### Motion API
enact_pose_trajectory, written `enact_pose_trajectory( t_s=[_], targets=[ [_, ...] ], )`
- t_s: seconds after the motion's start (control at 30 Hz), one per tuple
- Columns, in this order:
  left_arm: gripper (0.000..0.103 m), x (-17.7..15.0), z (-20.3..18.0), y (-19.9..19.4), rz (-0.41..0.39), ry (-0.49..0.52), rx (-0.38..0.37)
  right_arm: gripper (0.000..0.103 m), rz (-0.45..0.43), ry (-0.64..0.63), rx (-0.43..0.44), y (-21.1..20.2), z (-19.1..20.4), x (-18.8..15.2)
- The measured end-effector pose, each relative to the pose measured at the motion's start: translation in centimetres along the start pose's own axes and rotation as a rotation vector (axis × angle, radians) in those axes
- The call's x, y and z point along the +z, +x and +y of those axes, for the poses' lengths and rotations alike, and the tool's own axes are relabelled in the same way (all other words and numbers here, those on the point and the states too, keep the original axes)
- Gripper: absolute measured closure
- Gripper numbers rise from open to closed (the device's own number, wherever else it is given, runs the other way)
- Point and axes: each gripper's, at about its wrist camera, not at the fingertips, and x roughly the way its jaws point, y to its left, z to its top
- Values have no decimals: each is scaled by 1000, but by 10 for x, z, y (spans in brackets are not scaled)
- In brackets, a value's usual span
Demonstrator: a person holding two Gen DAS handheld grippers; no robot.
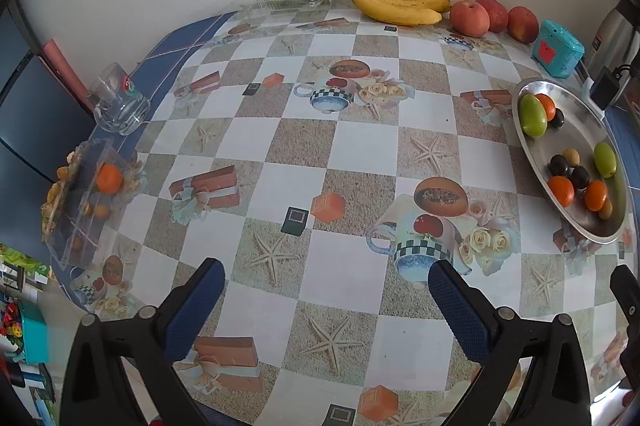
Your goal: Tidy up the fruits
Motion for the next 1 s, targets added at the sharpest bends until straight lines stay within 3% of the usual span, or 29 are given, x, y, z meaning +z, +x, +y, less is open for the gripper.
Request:
enact_pose_trajectory(
  t_s=[1.0],
  targets=[
    [0, 0, 3, 4, 16, -2, -4, 13, 27, -13, 0, 6, 3, -1]
  ],
)
